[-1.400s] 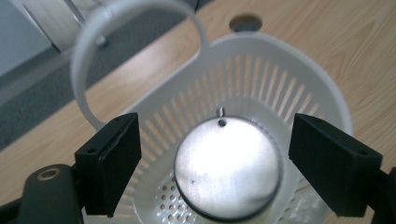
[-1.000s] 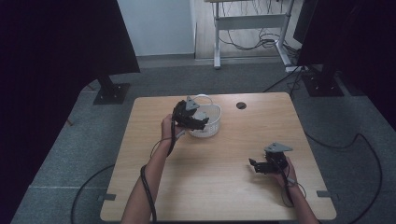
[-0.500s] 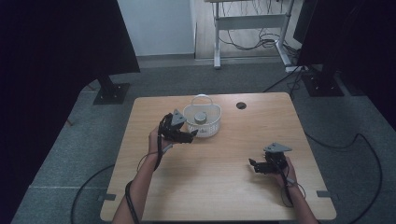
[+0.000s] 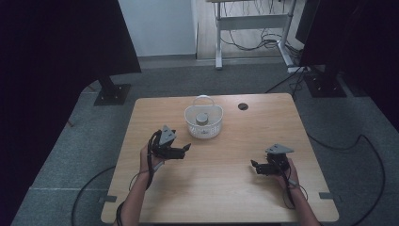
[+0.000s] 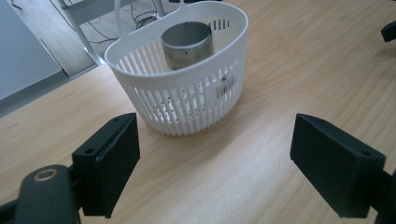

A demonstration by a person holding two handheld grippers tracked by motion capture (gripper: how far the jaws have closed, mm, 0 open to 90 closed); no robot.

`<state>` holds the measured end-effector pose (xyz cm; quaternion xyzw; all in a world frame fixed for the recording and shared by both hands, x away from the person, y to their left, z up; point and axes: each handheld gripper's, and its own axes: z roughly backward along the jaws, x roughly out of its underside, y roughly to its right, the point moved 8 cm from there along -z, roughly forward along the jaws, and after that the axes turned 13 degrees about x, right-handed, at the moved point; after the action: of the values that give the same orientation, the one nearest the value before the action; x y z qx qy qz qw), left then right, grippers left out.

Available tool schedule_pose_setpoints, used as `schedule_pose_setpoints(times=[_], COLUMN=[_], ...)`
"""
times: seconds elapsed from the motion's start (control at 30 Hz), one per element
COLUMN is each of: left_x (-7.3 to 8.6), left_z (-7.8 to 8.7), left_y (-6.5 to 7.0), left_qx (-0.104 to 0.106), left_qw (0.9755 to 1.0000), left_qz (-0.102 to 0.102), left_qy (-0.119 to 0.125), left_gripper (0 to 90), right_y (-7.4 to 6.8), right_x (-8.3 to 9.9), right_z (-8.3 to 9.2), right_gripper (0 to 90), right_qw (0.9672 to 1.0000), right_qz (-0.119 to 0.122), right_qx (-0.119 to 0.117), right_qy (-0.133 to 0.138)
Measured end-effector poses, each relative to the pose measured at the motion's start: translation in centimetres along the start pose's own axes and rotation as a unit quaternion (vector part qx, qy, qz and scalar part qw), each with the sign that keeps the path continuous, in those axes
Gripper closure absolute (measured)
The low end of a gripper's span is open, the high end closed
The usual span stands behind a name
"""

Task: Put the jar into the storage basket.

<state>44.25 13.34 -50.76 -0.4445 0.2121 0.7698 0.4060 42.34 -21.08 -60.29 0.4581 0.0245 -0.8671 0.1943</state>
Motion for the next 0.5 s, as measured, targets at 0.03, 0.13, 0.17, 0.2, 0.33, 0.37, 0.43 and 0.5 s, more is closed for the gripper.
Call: schedule_pose_setpoints(times=[0.03, 0.13, 0.17, 0.2, 0.33, 0.37, 0.43, 0.5], left_x=[0.3, 1.3, 1.6, 2.0, 3.2, 3.5, 4.6, 5.3], left_z=[0.3, 1.0, 1.2, 1.5, 2.1, 2.2, 2.5, 2.8], left_y=[0.2, 0.8, 1.0, 1.2, 1.8, 1.8, 2.3, 2.5], left_qx=[-0.002, -0.005, -0.006, -0.007, -0.009, -0.010, -0.014, -0.017], left_qw=[1.0000, 1.0000, 1.0000, 1.0000, 0.9999, 0.9999, 0.9998, 0.9998], left_qz=[-0.002, 0.001, 0.002, 0.003, 0.009, 0.009, 0.011, 0.012], left_qy=[0.001, 0.006, 0.006, 0.006, 0.008, 0.007, 0.003, 0.001], left_gripper=[15.5, 15.5, 15.5, 15.5, 15.5, 15.5, 15.4, 15.1], right_y=[0.0, 0.0, 0.0, 0.0, 0.0, 0.0, 0.0, 0.0], right_x=[0.0, 0.0, 0.0, 0.0, 0.0, 0.0, 0.0, 0.0], right_z=[0.0, 0.0, 0.0, 0.0, 0.0, 0.0, 0.0, 0.0], right_gripper=[10.8, 10.7, 10.8, 10.8, 10.7, 10.7, 10.8, 10.7], right_qw=[1.0000, 1.0000, 1.0000, 1.0000, 1.0000, 1.0000, 1.0000, 1.0000], right_qz=[0.000, 0.001, 0.001, 0.001, 0.000, 0.001, 0.000, 0.000], right_qx=[0.000, 0.001, 0.001, 0.002, 0.002, 0.002, 0.002, 0.003], right_qy=[0.000, 0.000, 0.000, 0.000, 0.000, 0.000, 0.000, -0.001])
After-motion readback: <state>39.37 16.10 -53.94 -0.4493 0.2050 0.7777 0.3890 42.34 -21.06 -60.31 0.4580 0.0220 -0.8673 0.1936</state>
